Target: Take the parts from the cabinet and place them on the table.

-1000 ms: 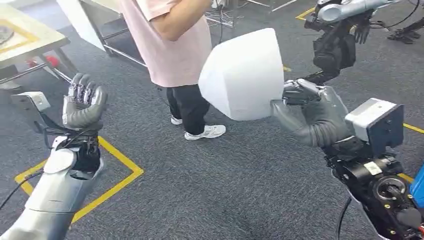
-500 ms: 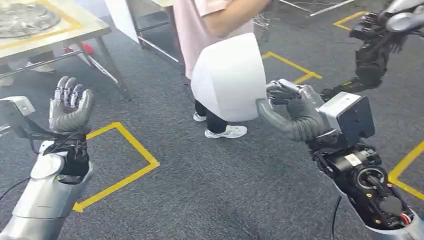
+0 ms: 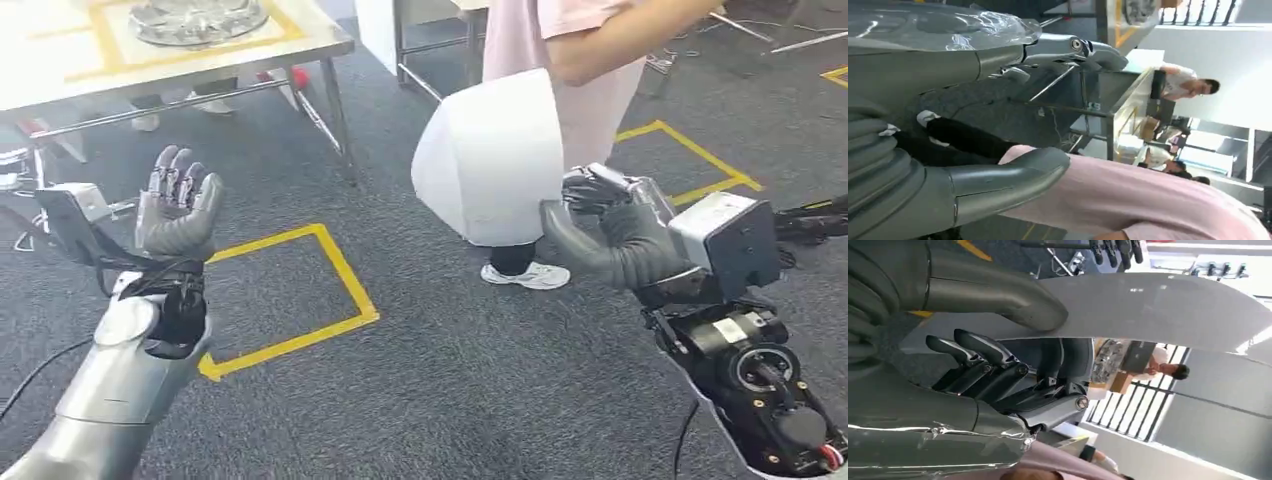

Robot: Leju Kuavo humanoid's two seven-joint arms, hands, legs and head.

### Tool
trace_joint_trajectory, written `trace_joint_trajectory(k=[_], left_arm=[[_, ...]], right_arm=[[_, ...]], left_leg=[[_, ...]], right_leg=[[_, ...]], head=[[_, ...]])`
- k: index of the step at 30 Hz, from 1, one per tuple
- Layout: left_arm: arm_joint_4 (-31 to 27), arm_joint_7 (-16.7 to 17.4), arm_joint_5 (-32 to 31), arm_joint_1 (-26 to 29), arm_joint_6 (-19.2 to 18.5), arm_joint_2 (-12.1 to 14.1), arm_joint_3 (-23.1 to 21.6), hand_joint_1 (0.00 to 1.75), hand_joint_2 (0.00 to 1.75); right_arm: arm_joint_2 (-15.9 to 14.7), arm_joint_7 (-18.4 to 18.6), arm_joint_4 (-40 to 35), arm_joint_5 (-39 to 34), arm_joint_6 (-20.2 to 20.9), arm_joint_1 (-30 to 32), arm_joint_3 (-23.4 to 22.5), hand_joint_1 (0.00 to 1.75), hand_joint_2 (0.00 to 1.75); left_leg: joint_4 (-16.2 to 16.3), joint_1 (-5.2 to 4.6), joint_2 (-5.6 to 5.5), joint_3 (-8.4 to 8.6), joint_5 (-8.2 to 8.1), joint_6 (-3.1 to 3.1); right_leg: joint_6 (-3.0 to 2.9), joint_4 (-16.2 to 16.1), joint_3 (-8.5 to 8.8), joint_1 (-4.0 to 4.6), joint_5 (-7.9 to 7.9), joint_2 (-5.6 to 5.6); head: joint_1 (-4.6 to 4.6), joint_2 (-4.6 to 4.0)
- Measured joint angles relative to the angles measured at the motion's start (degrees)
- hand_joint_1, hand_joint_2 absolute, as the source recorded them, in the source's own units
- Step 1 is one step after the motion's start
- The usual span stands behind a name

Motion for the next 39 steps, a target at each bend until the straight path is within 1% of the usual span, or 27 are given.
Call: trace_joint_trajectory(k=[1,2,4,5,7,8,9,10,14,15,16,17,19,20,21,23,24,25,26,29,30,32,33,35,36,37,39], left_arm=[[0.0,0.0,0.0,-0.3,0.0,0.0,0.0,0.0,1.75],[0.0,0.0,0.0,-0.5,0.0,0.0,0.0,0.0,1.75],[0.1,0.0,0.1,-0.2,0.0,0.0,0.0,0.0,1.75],[0.2,0.0,0.1,-0.1,0.0,0.0,0.0,0.0,1.75],[0.3,-0.1,0.2,-0.2,-0.2,0.1,0.0,0.0,1.75],[0.3,-0.1,0.3,-0.2,-0.3,0.1,0.0,0.0,1.75],[0.3,-0.1,0.4,-0.4,-0.4,0.1,0.0,0.0,1.75],[0.4,-0.2,0.4,-0.7,-0.6,0.1,0.0,0.0,1.75],[0.5,-0.3,0.4,-0.8,-0.4,0.3,0.0,0.0,1.75],[0.5,-0.3,0.4,-0.9,-0.2,0.2,0.0,0.0,1.75],[0.5,-0.3,0.3,-1.1,-0.1,0.3,0.0,0.0,1.75],[0.5,-0.3,0.3,-1.1,-0.1,0.3,0.0,0.0,1.75],[0.5,-0.3,0.3,-1.1,-0.1,0.3,0.0,0.0,1.75],[0.6,-0.3,0.3,-1.0,-0.1,0.3,0.0,0.0,1.75],[0.7,-0.3,0.3,-1.0,-0.1,0.2,0.0,0.0,1.75],[0.9,-0.3,0.3,-1.1,-0.2,0.3,-0.1,0.0,1.75],[0.9,-0.3,0.4,-1.2,-0.2,0.2,-0.1,0.0,1.75],[1.0,-0.3,0.4,-1.2,-0.3,0.2,-0.3,0.0,1.75],[1.1,-0.3,0.6,-1.5,-0.4,0.2,-0.3,0.0,1.75],[1.4,-0.3,0.9,-1.3,-0.4,0.1,-0.4,0.0,1.75],[1.5,-0.3,1.0,-1.3,-0.3,0.2,-0.4,0.0,1.75],[1.6,-0.3,1.2,-1.7,-0.2,0.2,-0.5,0.0,1.75],[1.6,-0.3,1.2,-1.8,-0.1,0.2,-0.5,0.0,1.75],[1.9,-0.3,1.2,-1.4,0.0,0.2,-0.6,0.0,1.75],[2.0,-0.3,1.3,-1.3,0.0,0.2,-0.6,0.0,1.75],[2.1,-0.3,1.3,-1.3,0.0,0.2,-0.6,0.0,1.75],[2.2,-0.3,1.3,-1.4,0.0,0.2,-0.6,0.0,1.75]], right_arm=[[0.0,-0.1,0.0,0.0,0.0,-0.1,0.0,1.75,1.75],[0.0,0.0,0.0,0.0,0.0,-0.1,-0.1,1.75,1.75],[0.0,0.0,0.2,0.0,0.0,0.1,0.0,1.75,1.75],[0.0,0.0,0.3,0.1,0.0,0.2,0.0,1.75,1.75],[0.0,0.0,0.5,0.2,0.0,0.2,0.0,1.75,1.75],[0.0,0.0,0.5,0.3,0.0,0.2,0.0,1.75,1.75],[0.0,0.0,0.5,0.3,0.0,0.2,0.0,1.75,1.75],[0.0,0.0,0.5,0.4,0.0,0.1,0.0,1.75,1.75],[0.1,0.0,0.8,0.3,0.4,-0.6,0.0,1.75,1.75],[0.1,0.0,0.9,0.2,0.5,-0.9,0.1,1.75,1.75],[0.1,-0.1,1.0,0.2,0.5,-1.0,0.0,1.75,1.75],[0.1,-0.2,1.1,0.2,0.5,-1.1,0.0,1.75,1.75],[0.1,-0.2,1.3,0.2,0.5,-1.0,0.1,1.75,1.75],[0.1,-0.2,1.5,0.2,0.5,-0.9,0.1,1.75,1.75],[0.1,-0.1,1.7,0.2,0.4,-0.9,0.1,1.75,1.75],[0.1,0.0,1.9,0.1,0.3,-0.9,0.1,1.75,1.75],[0.1,0.1,1.9,0.1,0.2,-0.9,0.0,1.75,1.75],[0.1,0.2,1.9,0.0,0.1,-0.9,0.0,1.75,1.75],[0.1,0.2,1.8,0.0,-0.1,-0.6,0.0,1.75,1.75],[0.1,0.4,1.8,-0.1,-0.3,-0.6,0.0,1.75,1.75],[0.1,0.4,1.8,-0.1,-0.3,-0.7,0.0,1.75,1.75],[0.1,0.4,1.8,-0.1,-0.4,-0.7,0.0,1.75,1.75],[0.1,0.4,1.9,-0.1,-0.5,-0.6,0.0,1.75,1.75],[0.1,0.5,1.9,-0.1,-0.5,-0.4,0.0,1.75,1.75],[0.1,0.5,1.9,-0.1,-0.6,-0.3,0.0,1.75,1.75],[0.1,0.5,2.0,-0.1,-0.6,-0.2,0.0,1.75,1.75],[0.1,0.5,2.0,-0.1,-0.6,-0.2,0.0,1.75,1.75]], left_leg=[[2.8,-0.11,2.73,-1.4,-1.87,-0.17],[7.5,0.06,3.97,-3.75,-4.04,-0.45],[16.4,0.48,4.53,-8.44,-7.11,-0.97],[17.9,0.75,4.69,-9.39,-7.01,-1.27],[12.3,1.11,5.17,-6.54,-3.42,-1.74],[6.5,1.17,6.05,-3.33,-0.9,-1.93],[0.8,1.2,8.13,0.05,1.0,-2.02],[-0.3,0.55,9.27,0.69,0.23,-1.74],[-0.2,0.72,6.3,0.25,0.34,0.14],[-0.4,1.07,5.68,0.51,0.46,0.53],[-0.4,1.09,5.21,0.56,0.44,0.82],[-0.4,1.08,4.74,0.56,0.47,1.09],[-0.3,0.8,3.41,0.54,0.45,1.4],[-0.3,0.63,2.62,0.56,0.46,1.43],[-0.3,0.53,1.82,0.6,0.46,1.45],[-0.2,0.35,0.17,0.74,0.46,1.45],[-0.2,0.29,-0.57,0.87,0.46,1.44],[-0.2,0.54,-1.08,0.78,0.48,1.37],[-0.1,0.25,-1.96,0.43,0.61,1.05],[-0.6,0.99,-3.56,-0.18,1.36,-0.24],[-0.6,0.54,-3.97,-0.23,1.36,-0.6],[3.9,0.19,2.44,-2.27,-1.93,-0.89],[8.9,0.35,3.86,-4.62,-4.29,-1.13],[17.2,0.62,4.68,-8.75,-7.19,-1.44],[18.2,0.79,4.77,-9.3,-6.92,-1.56],[15.9,0.94,4.82,-8.05,-5.25,-1.69],[6.2,1.2,5.05,-2.52,-0.93,-1.82]], right_leg=[[-0.29,-0.2,0.12,0.02,0.11,-0.7],[-0.33,-0.2,0.11,0.07,0.09,-1.53],[-0.43,-0.2,0.04,0.04,-0.06,-3.26],[-0.39,-0.2,0.04,-0.01,-0.09,-4.06],[0.0,0.0,0.09,-0.25,-0.35,-5.66],[0.32,0.3,0.11,-0.41,-0.61,-6.4],[0.75,0.9,0.12,-0.48,-1.02,-7.08],[1.26,1.2,-0.14,-0.01,-1.46,-7.47],[2.41,1.1,0.7,0.12,-1.96,-9.55],[2.8,1.4,0.29,-0.25,-2.57,-8.63],[2.88,4.0,-0.55,-0.39,-4.46,-5.48],[2.87,8.3,-2.43,-0.39,-6.72,-3.86],[2.91,18.6,-7.37,-0.19,-10.51,-2.6],[2.85,21.3,-8.92,-0.2,-10.79,-2.5],[2.66,21.1,-9.18,-0.16,-9.74,-2.44],[1.89,13.5,-6.38,-0.11,-4.68,-1.79],[1.4,7.9,-4.01,-0.1,-1.72,-0.34],[0.79,4.0,-2.57,-0.18,-0.87,3.32],[0.69,3.0,-2.07,-0.27,-0.85,3.5],[0.45,2.2,-1.14,0.26,-1.28,1.9],[0.2,1.1,-0.56,-0.68,-0.81,1.13],[-0.04,0.4,0.05,-0.37,-0.3,-0.02],[-0.11,0.4,-0.05,-0.32,-0.27,-0.53],[-0.11,0.4,-0.22,-0.28,-0.29,-1.37],[-0.09,0.5,-0.31,-0.34,-0.3,-1.75],[-0.01,0.6,-0.37,-0.4,-0.35,-2.11],[0.46,1.0,-0.37,-0.55,-0.67,-2.52]], head=[[-0.9,-0.02],[-1.11,-0.02],[-1.49,0.0],[-1.94,-0.02],[-2.29,-0.02],[-2.56,-0.02],[-2.86,-0.02],[-3.41,0.0],[-2.66,-0.02],[-2.51,-0.02],[-1.94,-0.02],[-1.46,-0.02],[-0.67,-0.02],[-0.5,-0.02],[-0.43,-0.02],[-0.11,0.0],[0.07,0.0],[0.27,-0.02],[-0.04,0.0],[0.31,0.0],[0.16,0.0],[-1.03,0.0],[-1.2,0.0],[-1.51,-0.02],[-1.83,-0.02],[-2.16,-0.02],[-2.68,0.0]])
